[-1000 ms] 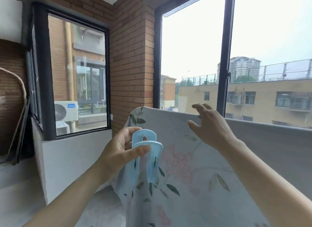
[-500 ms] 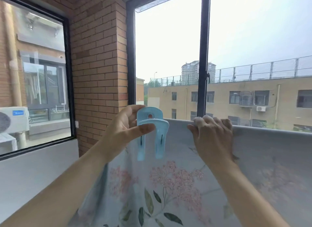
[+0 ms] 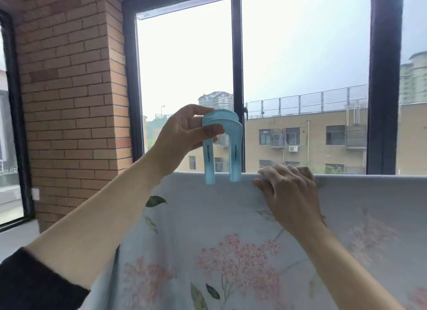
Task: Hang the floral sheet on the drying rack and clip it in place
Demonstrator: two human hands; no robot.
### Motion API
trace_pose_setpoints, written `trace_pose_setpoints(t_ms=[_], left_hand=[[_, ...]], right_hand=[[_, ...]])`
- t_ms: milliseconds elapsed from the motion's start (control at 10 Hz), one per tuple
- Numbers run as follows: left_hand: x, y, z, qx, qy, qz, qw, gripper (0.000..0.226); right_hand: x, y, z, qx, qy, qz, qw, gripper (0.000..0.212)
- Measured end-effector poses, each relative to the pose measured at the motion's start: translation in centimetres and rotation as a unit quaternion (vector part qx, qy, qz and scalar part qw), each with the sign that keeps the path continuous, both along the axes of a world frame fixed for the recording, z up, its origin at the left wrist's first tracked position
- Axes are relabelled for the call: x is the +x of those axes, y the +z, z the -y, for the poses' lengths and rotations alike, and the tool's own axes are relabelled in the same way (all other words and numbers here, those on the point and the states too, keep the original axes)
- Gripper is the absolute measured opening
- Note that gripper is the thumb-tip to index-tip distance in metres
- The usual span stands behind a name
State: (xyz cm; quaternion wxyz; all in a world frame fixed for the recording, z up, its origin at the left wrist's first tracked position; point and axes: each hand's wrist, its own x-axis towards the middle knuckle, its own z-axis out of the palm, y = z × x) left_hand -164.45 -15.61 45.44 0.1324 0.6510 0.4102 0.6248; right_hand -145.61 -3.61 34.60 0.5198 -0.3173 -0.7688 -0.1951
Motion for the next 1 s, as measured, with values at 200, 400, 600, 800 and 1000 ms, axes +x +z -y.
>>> trace_pose_setpoints(t_ms=[200,400,600,800,1000], left_hand=[[-2.0,0.0,-1.6,0.006,-0.039,0.039,0.998,0.039],[-2.5,-1.9,-4.0,-0.064,-0.061,0.026,0.996,0.032],[-3.0,-2.2,-4.7,-0.077,-0.076,0.032,0.994,0.04],[-3.7,-3.1,-4.5,-0.116,-0.134,0.06,0.982,0.091],[-2.5,-5.2,-3.0,-0.022,0.094,-0.013,0.995,0.078]], right_hand=[[-0.3,0.0,0.6,-0.004,-0.018,0.004,1.0,0.026],[-0.3,0.0,0.6,-0.008,-0.028,0.006,1.0,0.036],[-0.3,0.0,0.3,0.0,-0.028,0.002,1.0,0.026],[0.0,0.3,1.0,-0.014,-0.026,0.01,1.0,0.026],[0.5,1.2,1.8,-0.075,-0.003,0.028,0.997,0.037]])
